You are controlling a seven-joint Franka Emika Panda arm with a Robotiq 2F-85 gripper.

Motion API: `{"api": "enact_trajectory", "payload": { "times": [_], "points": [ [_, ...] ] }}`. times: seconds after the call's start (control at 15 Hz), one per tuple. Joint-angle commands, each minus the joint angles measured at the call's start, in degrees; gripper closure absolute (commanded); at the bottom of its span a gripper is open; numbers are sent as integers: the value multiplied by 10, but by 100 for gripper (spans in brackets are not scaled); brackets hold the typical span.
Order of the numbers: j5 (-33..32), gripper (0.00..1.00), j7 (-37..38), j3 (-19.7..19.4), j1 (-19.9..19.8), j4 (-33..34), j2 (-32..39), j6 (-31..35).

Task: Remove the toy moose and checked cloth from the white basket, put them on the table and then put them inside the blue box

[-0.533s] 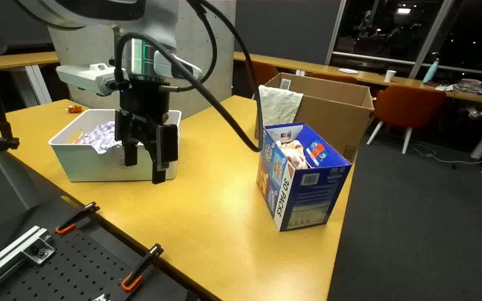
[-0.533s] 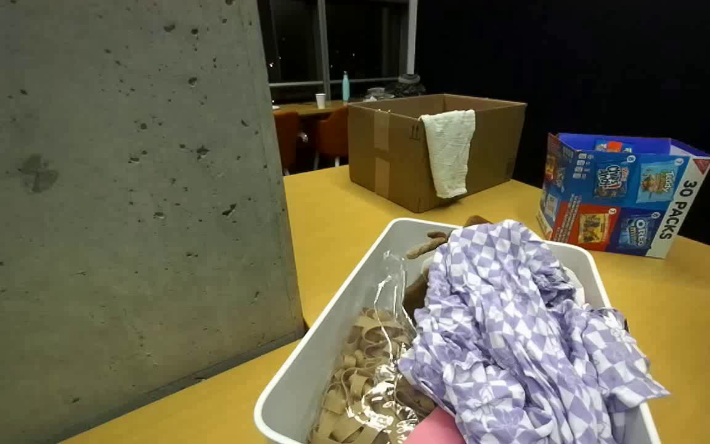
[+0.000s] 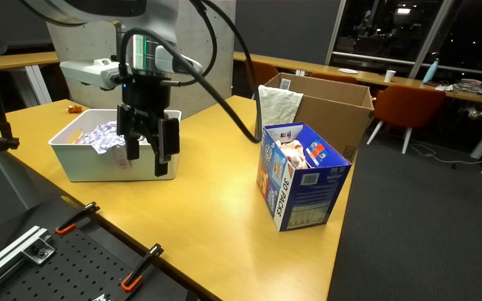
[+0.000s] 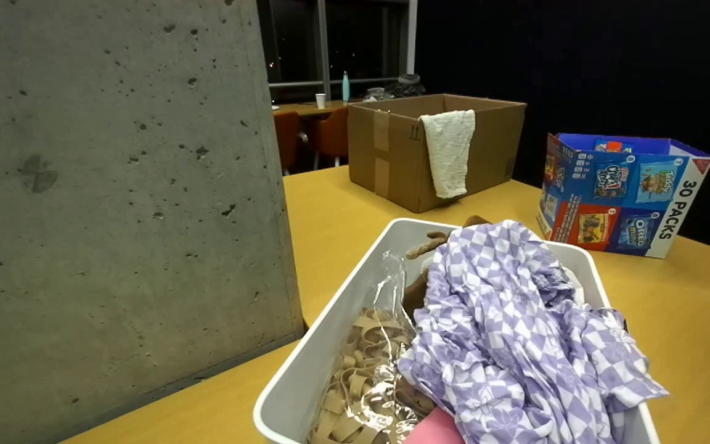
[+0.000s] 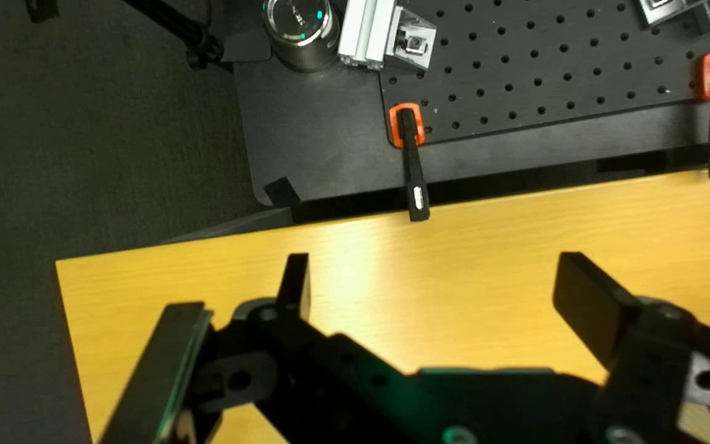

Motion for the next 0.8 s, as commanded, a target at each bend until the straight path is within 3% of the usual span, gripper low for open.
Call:
{"api": "enact_trajectory", "payload": {
  "times": [0.0,0.27,0.73],
  "points": [
    [41,0,34,33,43,109,82,-20],
    [116,0,70,68,87,230,182,-40],
    [224,0,188,86,114,382,323,-10]
  ]
}}
